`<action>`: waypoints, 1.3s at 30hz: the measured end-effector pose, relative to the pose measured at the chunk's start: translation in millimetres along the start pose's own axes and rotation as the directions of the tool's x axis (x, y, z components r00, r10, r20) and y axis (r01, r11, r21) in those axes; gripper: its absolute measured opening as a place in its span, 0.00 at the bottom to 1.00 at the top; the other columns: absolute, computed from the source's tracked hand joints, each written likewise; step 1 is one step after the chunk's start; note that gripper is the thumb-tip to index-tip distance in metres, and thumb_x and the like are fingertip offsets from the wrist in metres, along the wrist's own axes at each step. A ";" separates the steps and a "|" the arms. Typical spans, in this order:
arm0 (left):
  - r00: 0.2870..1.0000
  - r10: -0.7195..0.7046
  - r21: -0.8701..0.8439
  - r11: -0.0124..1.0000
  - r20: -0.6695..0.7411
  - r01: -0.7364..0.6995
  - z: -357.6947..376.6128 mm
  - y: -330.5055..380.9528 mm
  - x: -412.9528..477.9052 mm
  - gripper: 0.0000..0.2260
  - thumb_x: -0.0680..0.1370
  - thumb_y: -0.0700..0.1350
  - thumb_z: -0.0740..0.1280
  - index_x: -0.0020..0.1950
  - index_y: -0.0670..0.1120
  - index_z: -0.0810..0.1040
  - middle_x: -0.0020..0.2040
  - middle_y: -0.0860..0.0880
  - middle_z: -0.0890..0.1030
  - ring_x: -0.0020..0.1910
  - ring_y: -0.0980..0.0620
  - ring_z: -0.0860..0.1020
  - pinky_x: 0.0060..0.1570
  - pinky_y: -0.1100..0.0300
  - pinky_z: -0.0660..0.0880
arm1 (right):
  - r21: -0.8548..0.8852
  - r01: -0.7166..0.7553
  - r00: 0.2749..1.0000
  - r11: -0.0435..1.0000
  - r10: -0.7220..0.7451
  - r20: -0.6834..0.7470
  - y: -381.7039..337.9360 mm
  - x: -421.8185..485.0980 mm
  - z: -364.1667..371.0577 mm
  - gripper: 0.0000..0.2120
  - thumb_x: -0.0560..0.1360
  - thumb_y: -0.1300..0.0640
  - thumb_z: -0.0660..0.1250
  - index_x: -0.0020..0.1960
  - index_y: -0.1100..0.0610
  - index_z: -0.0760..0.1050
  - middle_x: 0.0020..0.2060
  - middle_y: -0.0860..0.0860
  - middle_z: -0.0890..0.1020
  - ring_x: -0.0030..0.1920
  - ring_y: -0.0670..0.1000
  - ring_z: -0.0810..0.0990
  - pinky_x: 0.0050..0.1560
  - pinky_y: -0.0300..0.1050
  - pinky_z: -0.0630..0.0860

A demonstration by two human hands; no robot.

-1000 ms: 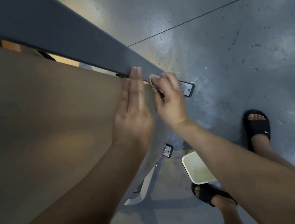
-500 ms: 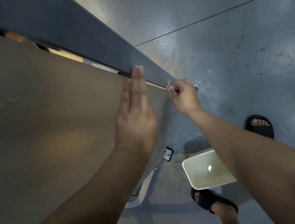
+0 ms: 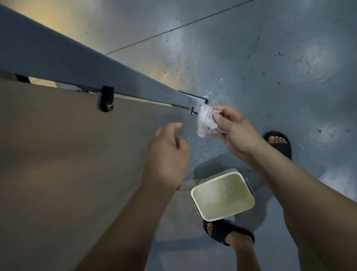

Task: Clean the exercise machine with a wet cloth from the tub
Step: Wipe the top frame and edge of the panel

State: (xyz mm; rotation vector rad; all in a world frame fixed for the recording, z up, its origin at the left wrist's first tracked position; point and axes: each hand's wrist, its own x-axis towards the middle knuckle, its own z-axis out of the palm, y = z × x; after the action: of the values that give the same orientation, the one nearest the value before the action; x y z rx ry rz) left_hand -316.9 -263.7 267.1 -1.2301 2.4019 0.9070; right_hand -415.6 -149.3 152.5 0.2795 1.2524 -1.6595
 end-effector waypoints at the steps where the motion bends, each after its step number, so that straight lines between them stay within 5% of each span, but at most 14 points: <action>1: 0.994 -0.099 -0.128 0.986 0.048 0.104 9.1 1.7 12.6 0.18 0.82 0.40 0.61 0.73 0.45 0.74 0.69 0.45 0.77 0.68 0.48 0.76 0.70 0.55 0.69 | 0.027 -0.019 1.000 0.999 0.018 0.016 3.9 2.8 -5.1 0.09 0.85 0.63 0.60 0.52 0.54 0.76 0.38 0.45 0.81 0.40 0.45 0.79 0.46 0.40 0.78; 4: 0.958 -0.215 -0.401 0.874 0.188 0.275 32.9 9.8 42.2 0.20 0.84 0.44 0.63 0.77 0.47 0.70 0.70 0.50 0.76 0.66 0.57 0.77 0.69 0.60 0.70 | 0.130 -0.060 0.997 0.990 0.053 0.056 18.1 14.7 -14.6 0.08 0.84 0.64 0.60 0.53 0.56 0.77 0.41 0.49 0.82 0.42 0.47 0.81 0.49 0.43 0.80; 7: 0.958 -0.187 -0.465 0.843 0.219 0.270 58.1 3.8 62.3 0.14 0.84 0.41 0.65 0.69 0.41 0.76 0.55 0.53 0.83 0.45 0.68 0.81 0.49 0.72 0.75 | 0.200 -0.079 0.996 0.977 0.067 0.066 32.0 28.1 -18.3 0.07 0.83 0.66 0.62 0.52 0.58 0.78 0.44 0.53 0.84 0.45 0.50 0.82 0.53 0.46 0.81; 12: 0.914 -0.246 -0.590 0.703 0.324 0.398 78.9 -19.8 83.6 0.20 0.76 0.40 0.69 0.68 0.38 0.75 0.57 0.40 0.85 0.57 0.43 0.84 0.63 0.44 0.79 | 0.204 -0.043 0.999 0.978 0.045 -0.005 44.8 47.0 -21.9 0.05 0.82 0.66 0.65 0.51 0.59 0.78 0.43 0.54 0.84 0.43 0.50 0.83 0.48 0.46 0.84; 16: 0.902 -0.234 -0.683 0.592 0.363 0.428 84.5 -28.8 87.9 0.17 0.84 0.38 0.64 0.72 0.39 0.71 0.62 0.37 0.82 0.59 0.43 0.84 0.61 0.48 0.80 | 0.271 -0.076 0.997 0.959 0.066 0.049 45.4 53.8 -32.7 0.05 0.83 0.63 0.64 0.54 0.60 0.78 0.45 0.55 0.85 0.45 0.52 0.85 0.54 0.51 0.83; 22: 0.907 -0.255 -0.720 0.552 0.335 0.421 96.5 -28.0 92.7 0.14 0.84 0.39 0.64 0.68 0.34 0.73 0.61 0.35 0.82 0.60 0.41 0.83 0.63 0.47 0.79 | 0.150 -0.155 0.977 0.976 0.129 0.169 43.0 55.0 -45.3 0.11 0.81 0.57 0.67 0.59 0.60 0.81 0.52 0.59 0.82 0.55 0.58 0.79 0.67 0.56 0.72; 27: 0.918 -0.253 -0.697 0.597 0.306 0.397 95.2 -23.6 96.8 0.11 0.84 0.36 0.63 0.65 0.34 0.77 0.58 0.36 0.84 0.58 0.41 0.84 0.62 0.49 0.80 | 0.153 -0.107 0.981 0.982 0.079 0.178 37.5 55.4 -38.5 0.04 0.79 0.58 0.69 0.46 0.56 0.77 0.42 0.54 0.81 0.43 0.51 0.80 0.52 0.46 0.79; 32: 0.943 -0.279 -0.595 0.732 0.181 0.330 86.5 -29.3 98.2 0.12 0.81 0.41 0.70 0.62 0.38 0.80 0.54 0.40 0.86 0.56 0.41 0.84 0.62 0.42 0.79 | 0.230 -0.147 0.961 0.962 0.084 0.263 37.5 54.3 -30.2 0.05 0.75 0.60 0.70 0.49 0.56 0.76 0.46 0.56 0.83 0.45 0.55 0.84 0.54 0.55 0.82; 36: 0.970 -0.238 -0.422 0.876 0.042 0.233 74.4 -29.3 91.0 0.11 0.82 0.45 0.65 0.62 0.45 0.82 0.52 0.49 0.86 0.53 0.49 0.84 0.60 0.49 0.80 | 0.272 -0.079 0.988 0.959 0.039 0.148 35.7 58.0 -7.1 0.06 0.77 0.69 0.68 0.48 0.59 0.76 0.44 0.58 0.84 0.42 0.55 0.85 0.47 0.51 0.84; 39: 0.972 -0.194 -0.216 0.963 -0.132 0.162 59.7 -30.5 81.4 0.13 0.81 0.41 0.62 0.64 0.46 0.77 0.54 0.52 0.80 0.56 0.50 0.81 0.60 0.56 0.75 | 0.204 0.033 0.999 0.978 -0.031 -0.012 38.4 64.9 15.2 0.09 0.75 0.66 0.73 0.51 0.56 0.77 0.47 0.57 0.84 0.46 0.57 0.84 0.49 0.55 0.83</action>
State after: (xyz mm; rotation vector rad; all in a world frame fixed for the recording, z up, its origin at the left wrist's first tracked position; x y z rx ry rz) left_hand -341.8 -288.6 167.8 -1.6179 2.3066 1.0583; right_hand -410.2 -197.2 92.5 0.3942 1.0989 -1.8189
